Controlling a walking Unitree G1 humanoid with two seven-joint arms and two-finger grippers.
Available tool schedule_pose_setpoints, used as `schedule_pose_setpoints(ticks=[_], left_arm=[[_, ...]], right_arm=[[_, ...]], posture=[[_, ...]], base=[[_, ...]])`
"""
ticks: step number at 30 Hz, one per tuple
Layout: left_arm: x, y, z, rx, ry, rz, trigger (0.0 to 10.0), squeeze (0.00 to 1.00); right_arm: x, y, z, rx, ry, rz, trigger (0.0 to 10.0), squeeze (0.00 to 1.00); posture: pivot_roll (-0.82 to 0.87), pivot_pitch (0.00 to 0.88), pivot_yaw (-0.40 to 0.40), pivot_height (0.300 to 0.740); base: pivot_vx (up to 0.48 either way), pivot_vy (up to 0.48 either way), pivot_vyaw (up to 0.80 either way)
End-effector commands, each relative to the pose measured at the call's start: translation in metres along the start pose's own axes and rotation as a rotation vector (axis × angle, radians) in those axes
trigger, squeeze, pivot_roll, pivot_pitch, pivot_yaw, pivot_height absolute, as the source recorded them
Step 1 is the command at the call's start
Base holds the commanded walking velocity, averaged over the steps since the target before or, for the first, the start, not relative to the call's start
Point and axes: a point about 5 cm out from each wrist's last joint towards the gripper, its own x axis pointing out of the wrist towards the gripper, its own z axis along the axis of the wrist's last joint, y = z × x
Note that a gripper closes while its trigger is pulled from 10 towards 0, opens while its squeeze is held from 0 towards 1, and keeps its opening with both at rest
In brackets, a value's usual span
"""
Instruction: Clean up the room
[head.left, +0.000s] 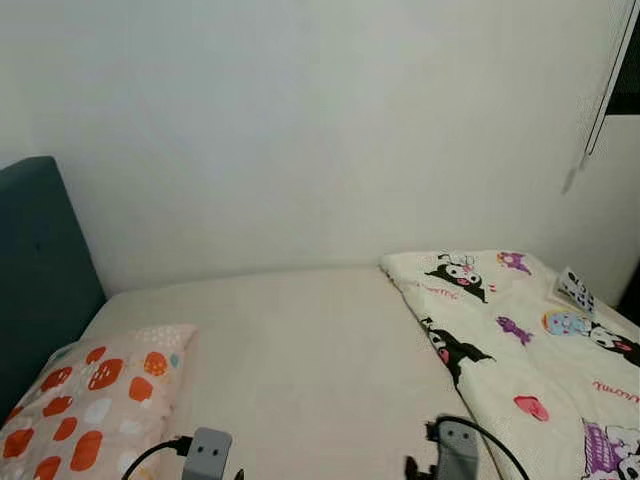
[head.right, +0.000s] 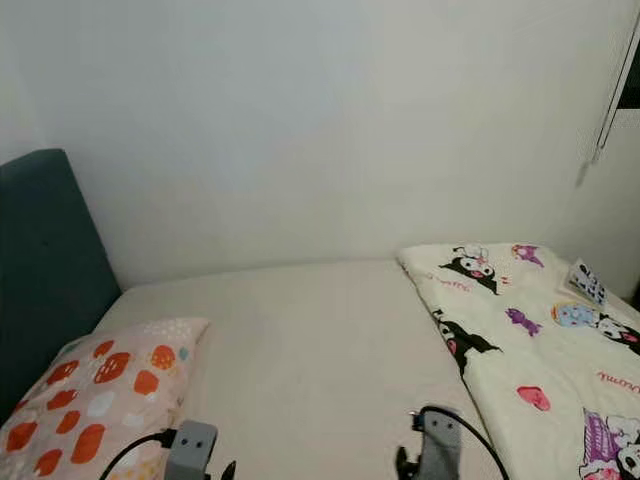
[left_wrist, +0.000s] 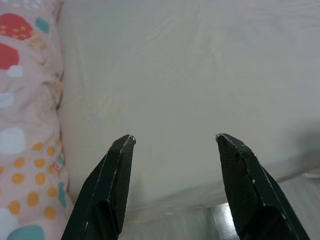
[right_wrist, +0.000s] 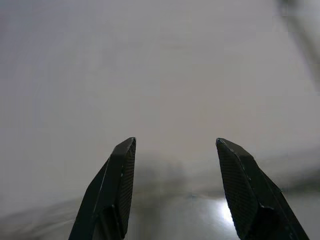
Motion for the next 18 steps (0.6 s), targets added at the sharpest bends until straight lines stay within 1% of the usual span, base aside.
schedule_pose_setpoints(ticks=[1, 4, 5, 7, 8, 11, 12, 14, 15, 16, 17, 18], left_arm=[[-0.002, -0.001, -0.003, -0.006, 0.011, 0.0, 10.0, 0.0], [-0.002, -0.001, -0.003, -0.006, 0.011, 0.0, 10.0, 0.0], [-0.002, -0.003, -0.003, -0.006, 0.011, -0.008, 10.0, 0.0], [-0.002, -0.003, -0.003, -0.006, 0.011, -0.008, 10.0, 0.0], [-0.001, -0.009, -0.001, -0.011, 0.003, -0.019, 10.0, 0.0], [-0.001, -0.009, -0.001, -0.011, 0.003, -0.019, 10.0, 0.0], [0.001, -0.016, 0.003, -0.02, -0.01, -0.038, 10.0, 0.0], [0.001, -0.016, 0.003, -0.02, -0.01, -0.038, 10.0, 0.0], [0.003, -0.022, 0.007, -0.023, -0.021, -0.055, 10.0, 0.0], [0.006, -0.025, 0.01, -0.017, -0.029, -0.069, 10.0, 0.0], [0.006, -0.025, 0.01, -0.017, -0.029, -0.069, 10.0, 0.0], [0.007, -0.027, 0.012, -0.017, -0.033, -0.083, 10.0, 0.0]], right_arm=[[-0.001, 0.007, -0.004, 0.014, 0.014, 0.052, 10.0, 0.0], [-0.001, 0.007, -0.004, 0.014, 0.014, 0.052, 10.0, 0.0], [-0.003, 0.022, -0.002, 0.059, -0.004, 0.147, 10.0, 0.0], [-0.003, 0.022, -0.002, 0.059, -0.004, 0.147, 10.0, 0.0], [-0.006, 0.03, 0.002, 0.052, -0.04, 0.218, 10.0, 0.0], [-0.006, 0.03, 0.002, 0.052, -0.04, 0.218, 10.0, 0.0], [-0.008, 0.031, 0.006, 0.029, -0.078, 0.23, 10.0, 0.0], [-0.008, 0.031, 0.006, 0.029, -0.078, 0.23, 10.0, 0.0], [-0.009, 0.025, 0.013, 0.005, -0.152, 0.195, 10.0, 0.0], [-0.012, 0.022, 0.013, -0.074, -0.165, 0.201, 10.0, 0.0], [-0.012, 0.022, 0.013, -0.074, -0.165, 0.201, 10.0, 0.0], [-0.012, 0.019, 0.01, -0.14, -0.141, 0.216, 10.0, 0.0]], posture=[[-0.03, 0.104, -0.014, 0.74], [-0.03, 0.104, -0.014, 0.74], [-0.04, 0.106, -0.019, 0.74], [-0.04, 0.106, -0.019, 0.74], [-0.03, 0.104, -0.037, 0.74], [-0.03, 0.104, -0.037, 0.74], [-0.04, 0.103, -0.033, 0.74], [-0.04, 0.103, -0.033, 0.74], [-0.04, 0.103, -0.02, 0.74], [-0.04, 0.103, -0.015, 0.74], [-0.04, 0.103, -0.015, 0.74], [-0.04, 0.104, -0.009, 0.74]], base=[[0.0, 0.0, 0.0], [0.0, 0.0, 0.0], [0.0, 0.0, 0.0], [0.0, 0.0, 0.0], [0.0, 0.0, 0.0], [0.0, 0.0, 0.0], [0.0, 0.0, 0.0], [0.0, 0.0, 0.0], [0.0, 0.0, 0.0], [0.0, 0.0, 0.0], [0.0, 0.0, 0.0], [0.0, 0.0, 0.0]])
